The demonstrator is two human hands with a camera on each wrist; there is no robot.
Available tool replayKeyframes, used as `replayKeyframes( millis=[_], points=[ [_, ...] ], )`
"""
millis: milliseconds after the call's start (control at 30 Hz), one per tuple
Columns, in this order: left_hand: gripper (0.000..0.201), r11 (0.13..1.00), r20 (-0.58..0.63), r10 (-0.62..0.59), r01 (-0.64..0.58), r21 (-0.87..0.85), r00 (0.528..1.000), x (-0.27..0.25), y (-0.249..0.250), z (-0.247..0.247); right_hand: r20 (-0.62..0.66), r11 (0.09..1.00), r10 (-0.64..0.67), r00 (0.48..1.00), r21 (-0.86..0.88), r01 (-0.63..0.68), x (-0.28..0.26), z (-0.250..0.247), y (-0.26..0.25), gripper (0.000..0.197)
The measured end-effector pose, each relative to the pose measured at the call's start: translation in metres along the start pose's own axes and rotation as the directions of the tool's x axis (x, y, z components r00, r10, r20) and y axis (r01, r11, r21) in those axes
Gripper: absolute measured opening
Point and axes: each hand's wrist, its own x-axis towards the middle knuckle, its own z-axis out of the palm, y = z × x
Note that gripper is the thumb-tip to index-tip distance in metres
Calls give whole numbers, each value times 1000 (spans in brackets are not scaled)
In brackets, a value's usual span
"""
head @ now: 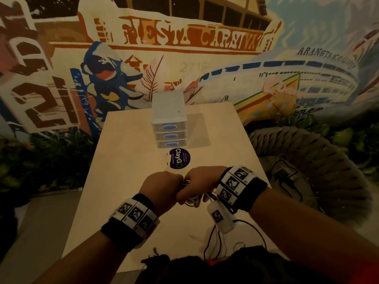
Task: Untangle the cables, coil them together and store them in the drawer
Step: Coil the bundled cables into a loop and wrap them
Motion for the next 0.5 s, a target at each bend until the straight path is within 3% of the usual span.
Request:
replayKeyframes(
  millis=[200,300,400,500],
  points=[
    [21,999,-34,-23,22,-24,999,-1,0,5,-106,991,18,994,-131,-32,8,18,-7,27],
    [63,971,-139,-28,-6,-238,990,2,-15,16,-129,999,-11,992,-37,7,7,19,-1,25],
    [88,848,-227,-64,-67,-526,972,0,-40,25,-147,983,8,989,182,19,2,15,10,18],
    [68,650,-245,-27,-169,-741,969,-8,-45,32,-197,946,36,980,324,30,-1,8,20,16]
  ],
)
